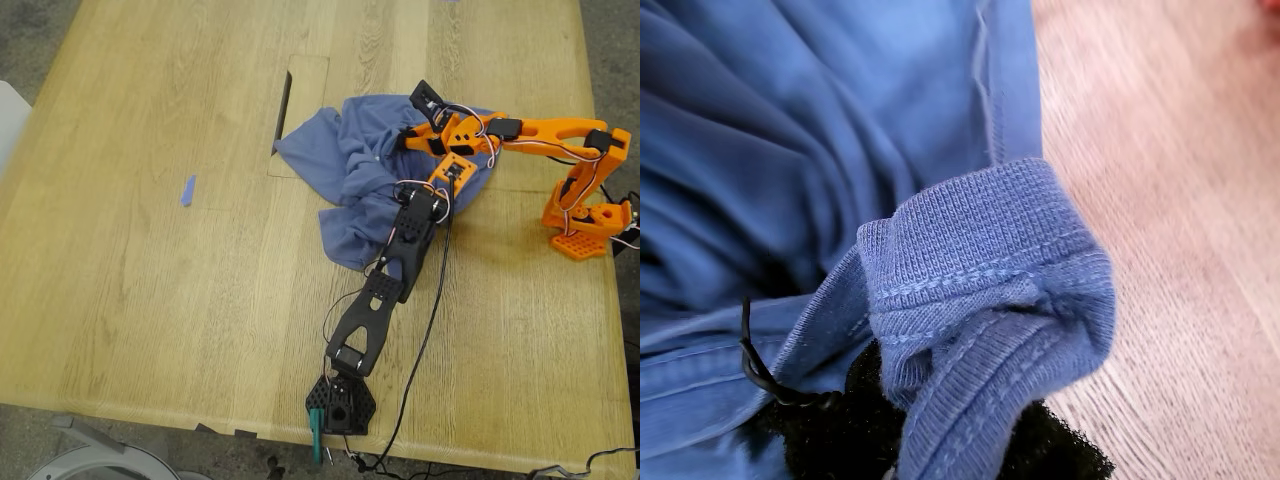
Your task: Fold a T-shirt
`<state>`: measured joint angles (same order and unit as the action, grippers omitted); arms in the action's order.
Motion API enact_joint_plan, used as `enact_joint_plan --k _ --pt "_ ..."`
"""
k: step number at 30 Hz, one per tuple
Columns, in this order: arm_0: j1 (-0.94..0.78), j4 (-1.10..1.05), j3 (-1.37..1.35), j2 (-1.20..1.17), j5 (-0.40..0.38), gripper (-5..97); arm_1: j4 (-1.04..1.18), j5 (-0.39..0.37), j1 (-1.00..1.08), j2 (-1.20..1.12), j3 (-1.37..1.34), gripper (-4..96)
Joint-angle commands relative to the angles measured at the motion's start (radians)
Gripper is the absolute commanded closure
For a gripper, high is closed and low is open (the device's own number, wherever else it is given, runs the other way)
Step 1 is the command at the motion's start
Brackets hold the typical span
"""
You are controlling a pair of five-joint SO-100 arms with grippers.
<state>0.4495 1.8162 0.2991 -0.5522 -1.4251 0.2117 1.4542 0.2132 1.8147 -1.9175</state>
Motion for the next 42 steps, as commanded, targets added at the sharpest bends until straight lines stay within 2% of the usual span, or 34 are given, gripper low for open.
enact_joint_plan --k 1,17,34,42 --pt "-0.031 0.015 0.029 -0.252 0.011 92 -0.003 0.009 -0.017 0.074 0.089 91.2" --pt "-0.046 0.017 0.029 -0.425 0.026 92 0.075 0.031 -0.071 0.077 0.318 91.2" --pt "-0.164 0.014 0.032 -0.683 0.038 92 0.212 0.058 -0.12 0.101 0.63 91.2" --pt "-0.172 -0.029 0.032 -0.753 0.043 92 0.195 0.069 -0.121 0.101 0.75 91.2"
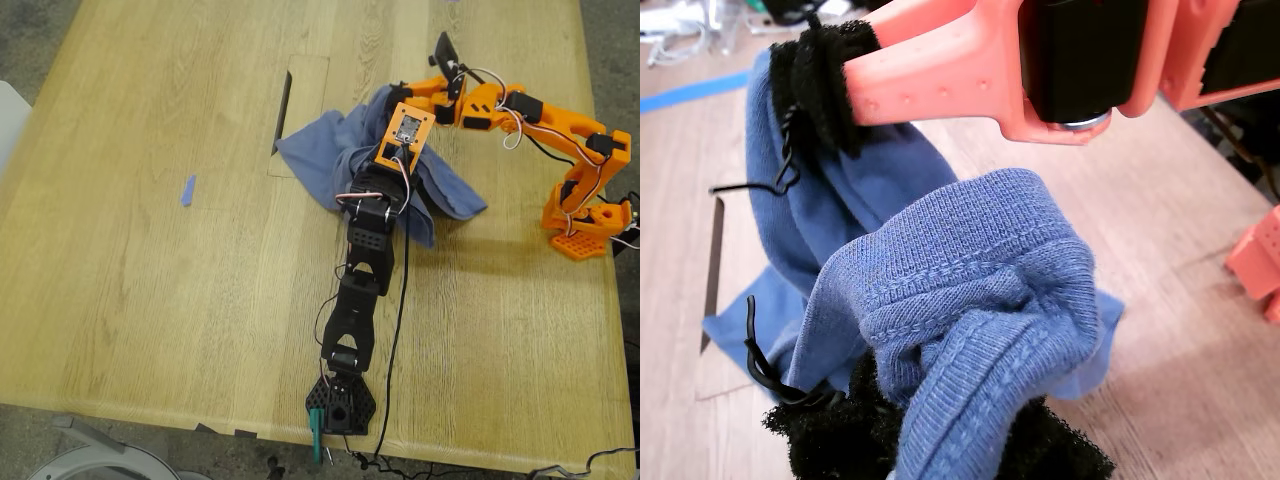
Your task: Fold a T-shirt
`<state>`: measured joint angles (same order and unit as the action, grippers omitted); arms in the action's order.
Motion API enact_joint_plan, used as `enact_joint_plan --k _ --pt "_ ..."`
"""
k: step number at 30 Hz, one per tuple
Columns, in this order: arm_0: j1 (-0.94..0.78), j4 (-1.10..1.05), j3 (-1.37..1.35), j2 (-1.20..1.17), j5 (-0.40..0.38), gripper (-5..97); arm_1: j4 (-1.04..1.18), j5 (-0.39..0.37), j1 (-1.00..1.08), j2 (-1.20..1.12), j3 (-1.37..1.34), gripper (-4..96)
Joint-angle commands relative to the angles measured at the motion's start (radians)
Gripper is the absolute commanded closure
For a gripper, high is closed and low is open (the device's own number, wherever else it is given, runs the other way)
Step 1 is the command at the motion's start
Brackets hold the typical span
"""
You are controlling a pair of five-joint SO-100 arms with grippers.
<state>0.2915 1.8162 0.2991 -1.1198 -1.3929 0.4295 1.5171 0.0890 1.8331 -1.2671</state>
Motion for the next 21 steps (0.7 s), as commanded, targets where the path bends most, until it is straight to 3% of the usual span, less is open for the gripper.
enact_joint_plan --k 1,21 --pt "-0.018 -0.038 0.032 -0.196 0.012 92 -0.029 0.006 0.006 0.083 0.114 91.2" --pt "-0.098 -0.313 0.035 -0.325 0.031 92 -0.164 0.009 -0.041 0.175 0.153 91.1"
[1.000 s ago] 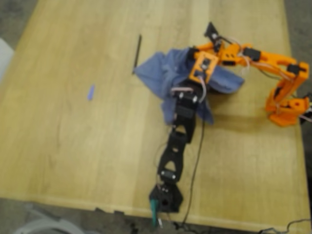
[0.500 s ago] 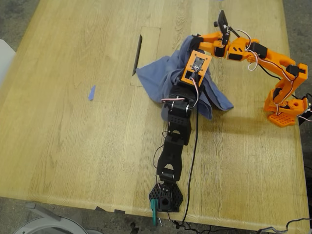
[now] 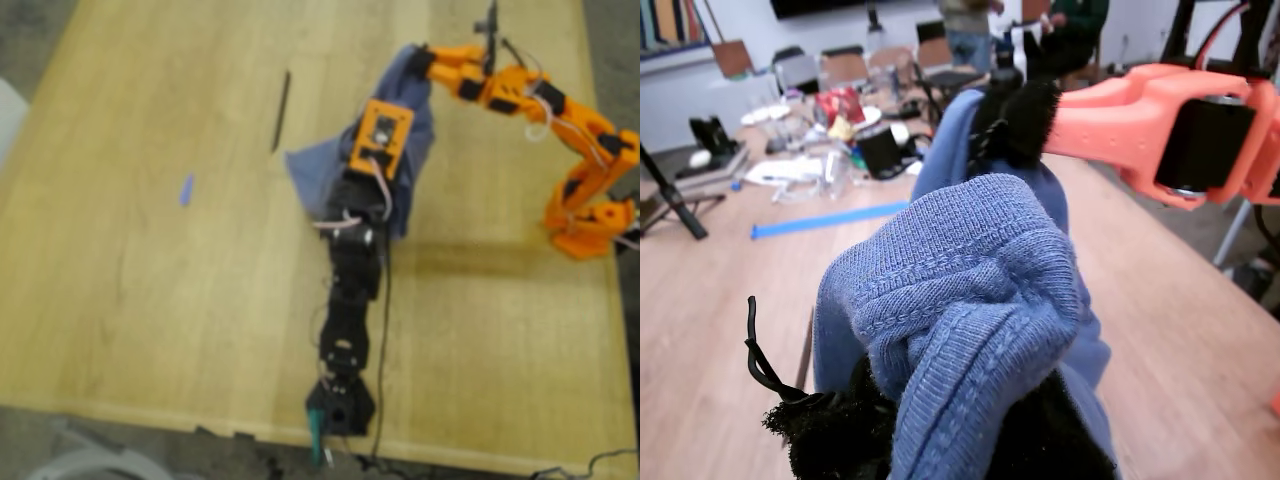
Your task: Fold a T-shirt
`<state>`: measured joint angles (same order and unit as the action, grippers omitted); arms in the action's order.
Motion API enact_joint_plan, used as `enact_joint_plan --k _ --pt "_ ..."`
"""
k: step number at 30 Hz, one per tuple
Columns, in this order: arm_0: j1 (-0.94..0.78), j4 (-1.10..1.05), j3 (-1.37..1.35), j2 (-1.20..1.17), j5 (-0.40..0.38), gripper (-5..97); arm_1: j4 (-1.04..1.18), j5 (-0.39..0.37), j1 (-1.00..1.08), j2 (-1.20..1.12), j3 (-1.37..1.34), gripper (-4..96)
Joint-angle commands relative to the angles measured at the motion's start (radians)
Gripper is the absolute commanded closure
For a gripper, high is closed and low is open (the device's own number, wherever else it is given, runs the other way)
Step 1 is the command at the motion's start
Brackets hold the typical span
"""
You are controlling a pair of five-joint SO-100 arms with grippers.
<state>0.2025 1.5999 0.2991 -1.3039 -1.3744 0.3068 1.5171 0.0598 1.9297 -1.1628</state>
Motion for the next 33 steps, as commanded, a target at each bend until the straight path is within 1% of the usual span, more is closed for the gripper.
enact_joint_plan --k 1,8,18,22,28,33 --pt "-0.009 -0.109 0.035 -0.144 0.012 92 -0.052 0.009 -0.017 0.086 0.044 91.1" --pt "-0.003 -0.195 0.037 -0.187 0.021 92 -0.155 0.026 -0.04 0.123 0.04 91.1" --pt "-0.02 -0.27 0.037 -0.268 0.026 92 -0.272 0.028 -0.066 0.282 -0.141 91.1" --pt "-0.008 -0.296 0.038 -0.275 0.018 92 -0.295 0.028 -0.077 0.288 -0.143 91.1" --pt "0.057 -0.33 0.038 -0.268 0.018 92 -0.325 0.028 -0.12 0.288 -0.138 91.1" --pt "0.1 -0.35 0.04 -0.264 0.018 92 -0.334 0.041 -0.166 0.27 -0.107 91.1"
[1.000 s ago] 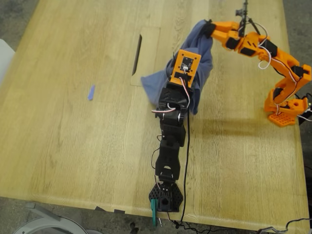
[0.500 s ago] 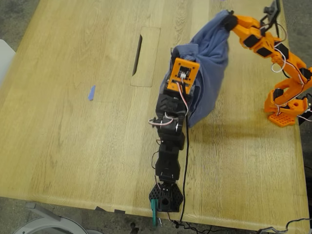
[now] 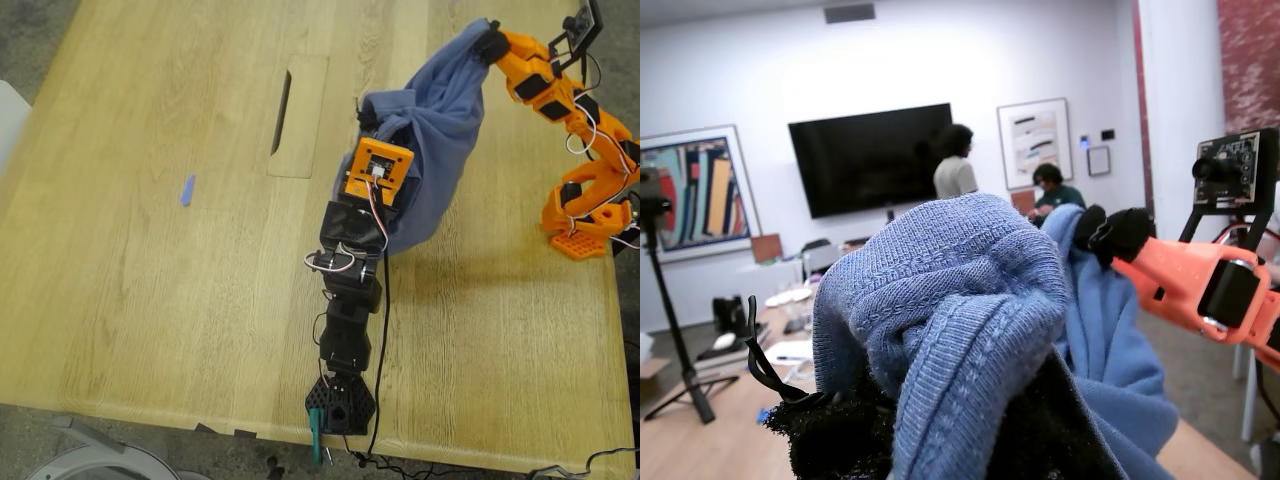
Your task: Fold a T-shirt
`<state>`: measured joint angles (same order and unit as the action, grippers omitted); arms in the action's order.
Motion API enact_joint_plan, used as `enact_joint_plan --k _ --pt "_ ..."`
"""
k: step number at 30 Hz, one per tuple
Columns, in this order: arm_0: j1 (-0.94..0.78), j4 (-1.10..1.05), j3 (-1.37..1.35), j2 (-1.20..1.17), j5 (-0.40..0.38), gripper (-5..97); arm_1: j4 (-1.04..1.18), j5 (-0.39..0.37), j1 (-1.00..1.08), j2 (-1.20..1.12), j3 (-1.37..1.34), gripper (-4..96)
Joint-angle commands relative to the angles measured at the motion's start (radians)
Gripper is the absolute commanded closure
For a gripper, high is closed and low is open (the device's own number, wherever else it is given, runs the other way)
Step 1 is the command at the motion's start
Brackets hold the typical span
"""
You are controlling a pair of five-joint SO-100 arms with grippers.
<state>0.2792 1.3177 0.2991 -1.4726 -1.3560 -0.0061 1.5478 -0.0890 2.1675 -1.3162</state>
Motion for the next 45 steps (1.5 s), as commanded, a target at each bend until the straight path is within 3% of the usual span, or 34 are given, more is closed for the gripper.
enact_joint_plan --k 1,12,24,40,45 --pt "0.032 -0.075 0.04 -0.095 0.0 92 -0.021 0.012 -0.025 0.021 0.066 91.1" --pt "0.101 -0.081 0.04 -0.133 -0.002 92 0.086 0.026 -0.074 -0.094 0.331 91.0" --pt "0.189 -0.118 0.04 -0.149 -0.005 92 0.064 0.034 -0.178 -0.114 0.37 91.0" --pt "0.459 -0.117 0.04 -0.069 0.046 92 0.147 0.049 -0.345 -0.152 0.46 91.0" --pt "0.535 -0.081 0.038 -0.029 0.044 92 0.273 0.057 -0.4 -0.164 0.531 91.1"
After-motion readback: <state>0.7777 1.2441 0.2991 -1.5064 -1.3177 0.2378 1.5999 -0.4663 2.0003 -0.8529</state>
